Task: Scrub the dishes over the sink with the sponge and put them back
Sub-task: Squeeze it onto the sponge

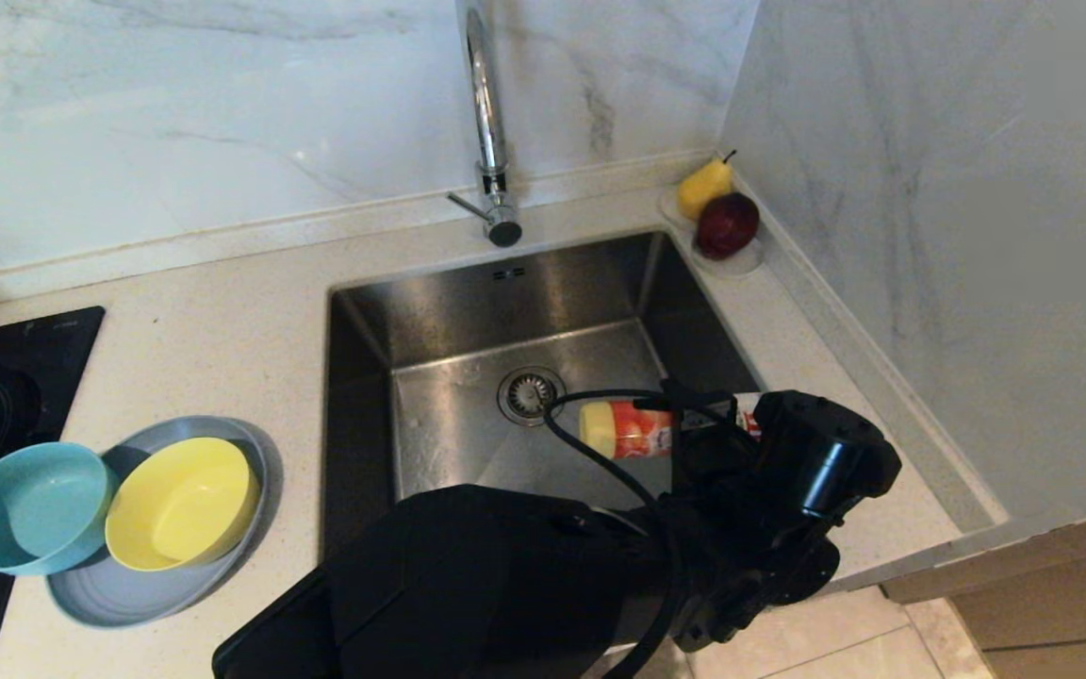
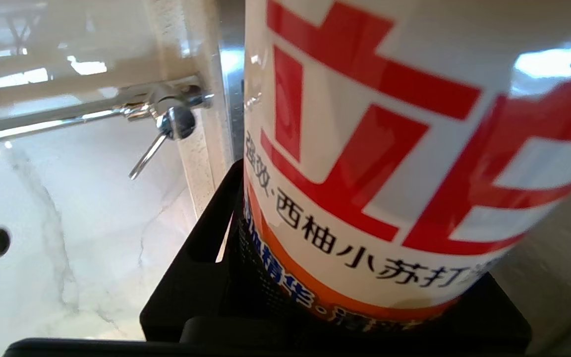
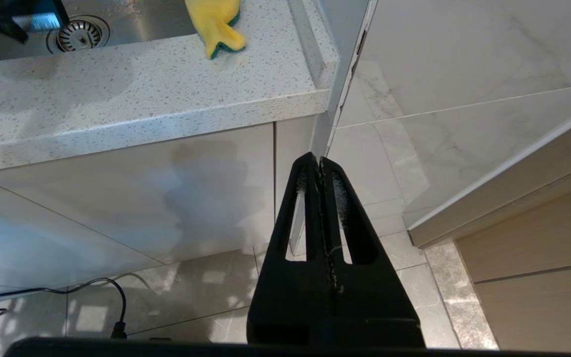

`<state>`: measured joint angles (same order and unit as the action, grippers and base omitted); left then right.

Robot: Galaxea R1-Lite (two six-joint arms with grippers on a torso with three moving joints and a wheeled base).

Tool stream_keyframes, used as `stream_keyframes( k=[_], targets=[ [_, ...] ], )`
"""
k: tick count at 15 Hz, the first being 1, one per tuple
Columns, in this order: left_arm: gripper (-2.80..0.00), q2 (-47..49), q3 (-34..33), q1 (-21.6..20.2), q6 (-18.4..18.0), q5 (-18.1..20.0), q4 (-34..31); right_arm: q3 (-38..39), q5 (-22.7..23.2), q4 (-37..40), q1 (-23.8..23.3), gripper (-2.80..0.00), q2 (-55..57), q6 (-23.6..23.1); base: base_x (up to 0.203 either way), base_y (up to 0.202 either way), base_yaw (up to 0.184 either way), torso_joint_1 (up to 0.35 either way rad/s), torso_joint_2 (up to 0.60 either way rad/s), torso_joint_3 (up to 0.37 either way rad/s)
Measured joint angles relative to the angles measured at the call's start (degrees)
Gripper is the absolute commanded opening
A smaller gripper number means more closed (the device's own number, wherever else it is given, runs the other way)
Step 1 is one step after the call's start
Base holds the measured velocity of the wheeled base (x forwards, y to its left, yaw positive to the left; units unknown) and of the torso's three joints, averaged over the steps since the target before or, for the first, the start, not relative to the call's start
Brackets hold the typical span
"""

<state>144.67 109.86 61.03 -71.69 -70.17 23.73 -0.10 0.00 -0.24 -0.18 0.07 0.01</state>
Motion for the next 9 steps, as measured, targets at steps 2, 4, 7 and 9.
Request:
stream_keyframes(
  k=[2, 4, 7, 9],
  targets=[
    [-2.80, -1.0, 0.0, 0.0, 0.1, 0.0, 1.0, 0.0, 0.0, 0.0, 0.0, -2.80, 0.0, 0.0, 0.000, 0.000, 0.000, 0.000, 0.00, 0.000],
    [-2.80, -2.2, 0.0, 0.2, 0.2, 0.0, 1.6, 0.0, 0.0, 0.0, 0.0, -2.80, 0.0, 0.0, 0.000, 0.000, 0.000, 0.000, 0.00, 0.000],
    [-2.80, -4.6, -0.1, 0.6, 0.1, 0.4, 1.2, 0.0, 0.0, 0.0, 0.0, -2.80, 0.0, 0.0, 0.000, 0.000, 0.000, 0.000, 0.00, 0.000],
    [-2.80, -6.9, -0.1, 0.9, 0.0, 0.7, 0.7, 0.0, 0.0, 0.0, 0.0, -2.80, 0.0, 0.0, 0.000, 0.000, 0.000, 0.000, 0.00, 0.000]
  ],
)
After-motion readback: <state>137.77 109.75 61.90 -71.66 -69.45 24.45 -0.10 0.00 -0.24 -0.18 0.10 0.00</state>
